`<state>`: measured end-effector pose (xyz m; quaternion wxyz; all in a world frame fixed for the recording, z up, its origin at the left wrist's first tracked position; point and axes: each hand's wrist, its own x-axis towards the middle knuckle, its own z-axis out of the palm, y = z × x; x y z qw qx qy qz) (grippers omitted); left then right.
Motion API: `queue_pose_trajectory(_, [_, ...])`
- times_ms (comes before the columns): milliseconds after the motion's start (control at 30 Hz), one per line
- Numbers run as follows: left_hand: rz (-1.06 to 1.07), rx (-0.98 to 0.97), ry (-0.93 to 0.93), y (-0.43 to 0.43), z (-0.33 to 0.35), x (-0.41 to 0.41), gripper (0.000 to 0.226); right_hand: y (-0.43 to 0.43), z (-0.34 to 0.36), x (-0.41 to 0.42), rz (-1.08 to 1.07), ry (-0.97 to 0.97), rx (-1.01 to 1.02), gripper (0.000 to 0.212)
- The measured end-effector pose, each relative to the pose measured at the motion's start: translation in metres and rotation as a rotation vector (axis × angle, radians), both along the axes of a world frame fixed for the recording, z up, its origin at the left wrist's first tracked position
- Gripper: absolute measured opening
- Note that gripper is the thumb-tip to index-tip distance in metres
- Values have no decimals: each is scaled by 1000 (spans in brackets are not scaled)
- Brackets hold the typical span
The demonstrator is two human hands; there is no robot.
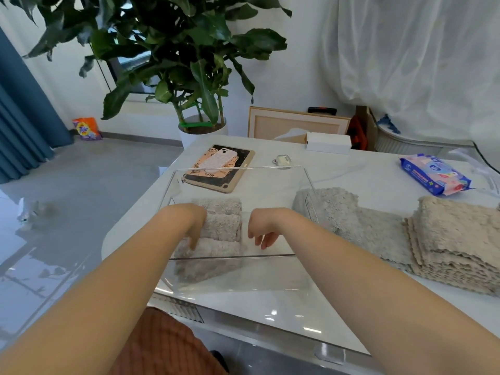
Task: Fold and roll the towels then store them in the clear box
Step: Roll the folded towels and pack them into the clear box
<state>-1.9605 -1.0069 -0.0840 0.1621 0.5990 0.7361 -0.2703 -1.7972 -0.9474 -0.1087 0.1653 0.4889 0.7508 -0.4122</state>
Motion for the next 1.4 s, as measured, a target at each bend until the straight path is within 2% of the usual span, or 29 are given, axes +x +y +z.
queue_pose_trajectory(133, [-41, 156, -194, 11, 10, 24, 36, -4, 24, 25, -119, 136, -24, 31])
queue_pose_trajectory(233, [-118, 362, -334, 22, 19, 58, 21, -10, 46, 55, -281, 357, 18, 30])
queue_pose_trajectory(367, [-156, 581, -545, 36, 29, 118, 19, -9, 69, 146, -577, 662, 93, 32])
queue_pose_trajectory(500, [-184, 708, -639, 56, 27, 189, 26, -4, 61, 247, -876, 706, 127, 31])
queue_pose_trajectory(633, [-231, 673, -613, 76, 6, 266, 27, -15, 22, 309, -1073, 647, 109, 33])
queue_pose_trajectory(733, [-349, 507, -554, 81, -30, 319, 26, -26, -14, 331, -1127, 674, 10, 32])
queue_pose_trajectory(833, [-437, 354, -396, 73, -74, 349, 35, -38, -41, 349, -1102, 633, -33, 32])
queue_pose_trajectory(933, [-468, 446, -283, 74, -102, 350, 43, -52, -57, 367, -1112, 603, -76, 29])
queue_pose_trajectory(1033, [-524, 588, -249, 80, -112, 348, 36, -61, -64, 378, -1150, 643, -126, 25])
queue_pose_trajectory(1267, [-368, 752, -511, 44, -130, 341, 27, -60, -76, 352, -1335, 841, -124, 9])
queue_pose_trajectory(1333, [-376, 765, -620, 24, -136, 335, 28, -55, -75, 338, -1353, 968, -158, 12])
queue_pose_trajectory(1400, [-434, 717, -733, 4, -140, 329, 31, -52, -74, 325, -1346, 1083, -247, 25])
